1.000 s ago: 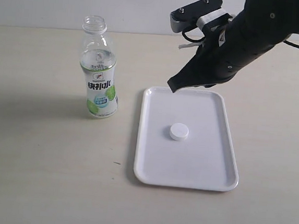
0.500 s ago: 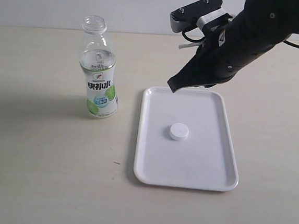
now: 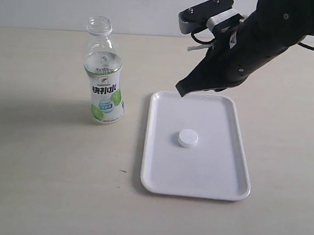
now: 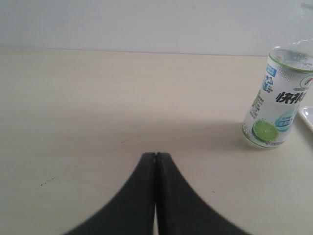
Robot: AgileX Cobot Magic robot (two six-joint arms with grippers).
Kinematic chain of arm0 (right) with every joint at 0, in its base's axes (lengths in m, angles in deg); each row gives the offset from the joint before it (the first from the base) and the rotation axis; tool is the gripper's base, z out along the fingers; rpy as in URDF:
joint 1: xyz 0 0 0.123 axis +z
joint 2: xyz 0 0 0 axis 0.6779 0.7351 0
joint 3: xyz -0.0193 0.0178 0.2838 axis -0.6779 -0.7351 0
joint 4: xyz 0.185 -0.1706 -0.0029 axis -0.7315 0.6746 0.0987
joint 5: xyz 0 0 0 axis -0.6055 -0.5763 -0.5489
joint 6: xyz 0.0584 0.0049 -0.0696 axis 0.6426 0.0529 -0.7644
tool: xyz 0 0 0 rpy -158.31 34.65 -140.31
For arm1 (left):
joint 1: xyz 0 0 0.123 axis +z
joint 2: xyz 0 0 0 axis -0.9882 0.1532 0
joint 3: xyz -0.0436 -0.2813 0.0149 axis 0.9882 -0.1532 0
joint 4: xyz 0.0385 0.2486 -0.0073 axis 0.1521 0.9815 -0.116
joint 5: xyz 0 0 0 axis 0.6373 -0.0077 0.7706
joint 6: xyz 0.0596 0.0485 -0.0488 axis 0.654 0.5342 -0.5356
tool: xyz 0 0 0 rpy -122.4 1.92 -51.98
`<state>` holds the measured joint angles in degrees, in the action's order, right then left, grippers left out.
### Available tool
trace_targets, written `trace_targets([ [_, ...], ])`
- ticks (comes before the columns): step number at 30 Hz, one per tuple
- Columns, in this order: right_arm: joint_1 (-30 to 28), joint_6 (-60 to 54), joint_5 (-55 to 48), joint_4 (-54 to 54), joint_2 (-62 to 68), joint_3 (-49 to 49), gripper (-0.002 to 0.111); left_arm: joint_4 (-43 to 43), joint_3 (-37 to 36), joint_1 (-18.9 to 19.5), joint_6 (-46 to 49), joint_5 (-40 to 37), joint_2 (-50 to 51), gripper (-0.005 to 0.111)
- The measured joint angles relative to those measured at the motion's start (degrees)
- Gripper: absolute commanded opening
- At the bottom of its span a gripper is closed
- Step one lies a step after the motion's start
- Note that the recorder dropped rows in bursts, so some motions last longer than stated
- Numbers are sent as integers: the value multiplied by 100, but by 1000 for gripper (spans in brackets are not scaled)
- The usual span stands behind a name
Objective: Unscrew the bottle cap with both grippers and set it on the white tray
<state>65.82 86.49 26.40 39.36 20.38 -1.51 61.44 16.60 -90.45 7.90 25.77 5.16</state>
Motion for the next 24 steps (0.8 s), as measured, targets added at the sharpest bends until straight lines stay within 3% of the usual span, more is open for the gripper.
trace_targets([
  [8, 0, 221, 327, 908, -556, -778, 0, 0, 0, 0, 0, 0, 0, 0],
  [13, -41, 1822, 695, 2609, -2091, -2086, 0, 0, 0, 0, 0, 0, 0, 0],
  [15, -294, 2785, 705, 3110, -2991, -2788, 0, 0, 0, 0, 0, 0, 0, 0],
  [18, -1108, 4044, 944, 3308, -4468, -3729, 0, 0, 0, 0, 0, -5, 0, 0],
  [24, -2754, 4331, 2305, 3429, -6732, -4960, 0, 0, 0, 0, 0, -5, 0, 0],
])
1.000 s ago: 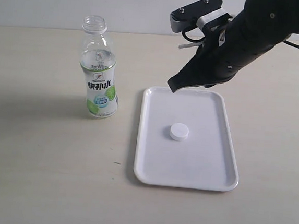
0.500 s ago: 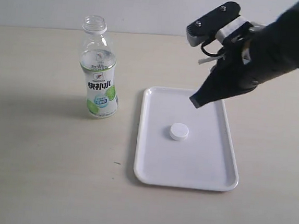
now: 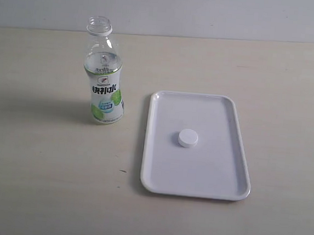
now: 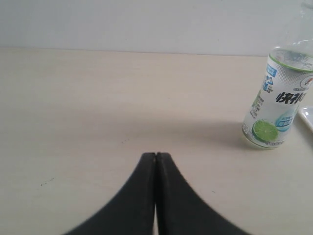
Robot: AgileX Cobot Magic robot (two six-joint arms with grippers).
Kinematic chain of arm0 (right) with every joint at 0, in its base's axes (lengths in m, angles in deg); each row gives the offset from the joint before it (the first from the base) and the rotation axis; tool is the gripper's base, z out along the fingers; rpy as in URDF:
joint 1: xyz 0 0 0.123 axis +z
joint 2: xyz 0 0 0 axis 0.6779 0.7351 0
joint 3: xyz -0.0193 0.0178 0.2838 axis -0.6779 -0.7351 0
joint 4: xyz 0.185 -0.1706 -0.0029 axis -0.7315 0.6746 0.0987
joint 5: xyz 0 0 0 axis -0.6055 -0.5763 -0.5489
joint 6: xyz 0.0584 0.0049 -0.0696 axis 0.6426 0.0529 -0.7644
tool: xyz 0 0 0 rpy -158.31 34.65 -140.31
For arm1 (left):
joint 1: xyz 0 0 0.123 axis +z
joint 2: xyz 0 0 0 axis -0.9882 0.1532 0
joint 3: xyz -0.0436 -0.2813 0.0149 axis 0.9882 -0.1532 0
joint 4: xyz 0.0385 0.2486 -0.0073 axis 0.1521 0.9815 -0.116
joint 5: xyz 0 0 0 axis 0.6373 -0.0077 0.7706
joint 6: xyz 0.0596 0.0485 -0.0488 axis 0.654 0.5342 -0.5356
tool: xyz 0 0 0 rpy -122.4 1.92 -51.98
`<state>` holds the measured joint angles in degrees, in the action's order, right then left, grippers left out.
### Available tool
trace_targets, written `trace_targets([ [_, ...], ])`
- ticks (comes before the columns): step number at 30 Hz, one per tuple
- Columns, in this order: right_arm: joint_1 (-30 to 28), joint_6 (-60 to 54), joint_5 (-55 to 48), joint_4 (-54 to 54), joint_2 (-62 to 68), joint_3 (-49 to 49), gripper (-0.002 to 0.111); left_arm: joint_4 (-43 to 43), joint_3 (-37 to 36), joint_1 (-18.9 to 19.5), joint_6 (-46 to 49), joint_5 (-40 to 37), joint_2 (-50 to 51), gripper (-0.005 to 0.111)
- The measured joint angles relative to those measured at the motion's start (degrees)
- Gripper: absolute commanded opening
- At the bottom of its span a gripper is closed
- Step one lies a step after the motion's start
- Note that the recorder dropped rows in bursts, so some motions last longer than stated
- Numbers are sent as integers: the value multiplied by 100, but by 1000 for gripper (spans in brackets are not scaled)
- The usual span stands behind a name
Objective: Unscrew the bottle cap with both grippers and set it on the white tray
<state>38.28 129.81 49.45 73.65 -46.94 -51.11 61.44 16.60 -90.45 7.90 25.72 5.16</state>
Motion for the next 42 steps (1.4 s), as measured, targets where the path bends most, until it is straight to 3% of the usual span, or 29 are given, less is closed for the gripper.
trace_targets([
  [4, -400, 12, 97, 25, -734, -294, 0, 0, 0, 0, 0, 0, 0, 0],
  [19, -441, -735, 141, -63, -869, -503, 0, 0, 0, 0, 0, 0, 0, 0],
  [29, -776, -2105, -88, -1550, -2433, -1039, 0, 0, 0, 0, 0, 0, 0, 0],
  [35, -776, -4003, -660, -3094, -2965, -1239, 0, 0, 0, 0, 0, 0, 0, 0],
  [42, -776, -4382, -757, -3277, -2965, -1491, 0, 0, 0, 0, 0, 0, 0, 0],
])
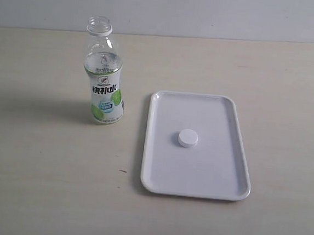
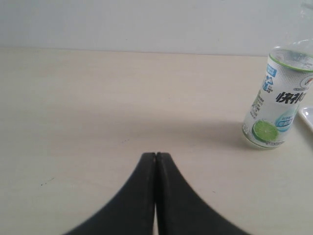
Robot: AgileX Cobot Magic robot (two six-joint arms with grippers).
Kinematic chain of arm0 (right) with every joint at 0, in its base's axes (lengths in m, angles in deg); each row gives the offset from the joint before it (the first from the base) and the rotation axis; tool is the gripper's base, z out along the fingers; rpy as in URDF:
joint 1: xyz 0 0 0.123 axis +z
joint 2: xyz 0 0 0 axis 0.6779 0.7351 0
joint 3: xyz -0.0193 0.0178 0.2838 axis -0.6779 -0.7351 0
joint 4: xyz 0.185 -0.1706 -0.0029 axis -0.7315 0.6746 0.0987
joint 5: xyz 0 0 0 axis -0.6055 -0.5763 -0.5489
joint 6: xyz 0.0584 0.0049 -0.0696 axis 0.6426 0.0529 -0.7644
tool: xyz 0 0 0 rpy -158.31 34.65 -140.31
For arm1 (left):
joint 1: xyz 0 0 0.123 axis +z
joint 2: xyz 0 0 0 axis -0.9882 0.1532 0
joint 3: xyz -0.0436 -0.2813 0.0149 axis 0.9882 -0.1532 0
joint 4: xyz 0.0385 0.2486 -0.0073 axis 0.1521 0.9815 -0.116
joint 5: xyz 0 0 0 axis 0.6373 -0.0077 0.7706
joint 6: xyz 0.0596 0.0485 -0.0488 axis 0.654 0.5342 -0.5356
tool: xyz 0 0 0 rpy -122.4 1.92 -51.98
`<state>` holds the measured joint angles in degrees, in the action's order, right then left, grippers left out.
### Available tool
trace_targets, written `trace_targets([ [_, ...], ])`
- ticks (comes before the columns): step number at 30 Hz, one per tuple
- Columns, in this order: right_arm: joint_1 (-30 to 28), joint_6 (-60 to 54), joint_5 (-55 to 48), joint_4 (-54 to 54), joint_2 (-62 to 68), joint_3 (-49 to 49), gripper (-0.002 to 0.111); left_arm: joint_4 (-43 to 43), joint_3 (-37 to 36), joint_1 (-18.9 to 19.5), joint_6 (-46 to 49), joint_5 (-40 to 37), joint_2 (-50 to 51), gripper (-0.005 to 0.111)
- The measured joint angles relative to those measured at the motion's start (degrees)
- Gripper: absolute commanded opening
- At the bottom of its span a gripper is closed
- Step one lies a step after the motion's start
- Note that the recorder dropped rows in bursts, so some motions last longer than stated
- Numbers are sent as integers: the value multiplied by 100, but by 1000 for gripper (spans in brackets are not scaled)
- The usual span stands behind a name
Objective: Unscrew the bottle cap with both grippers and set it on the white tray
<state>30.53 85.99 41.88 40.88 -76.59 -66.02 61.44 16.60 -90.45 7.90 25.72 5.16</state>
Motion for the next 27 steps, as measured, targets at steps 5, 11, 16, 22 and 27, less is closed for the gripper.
trace_targets([
  [5, 0, 236, 0, -15, 0, 0, 0, 0, 0, 0, 0, 0, 0, 0],
  [11, 0, 252, 0, -15, 0, 0, 0, 0, 0, 0, 0, 0, 0, 0],
  [16, 0, 262, 0, -15, 0, 0, 0, 0, 0, 0, 0, 0, 0, 0],
  [22, 0, 262, 0, -15, 0, 0, 0, 0, 0, 0, 0, 0, 0, 0],
  [27, 0, 262, 0, -15, 0, 0, 0, 0, 0, 0, 0, 0, 0, 0],
])
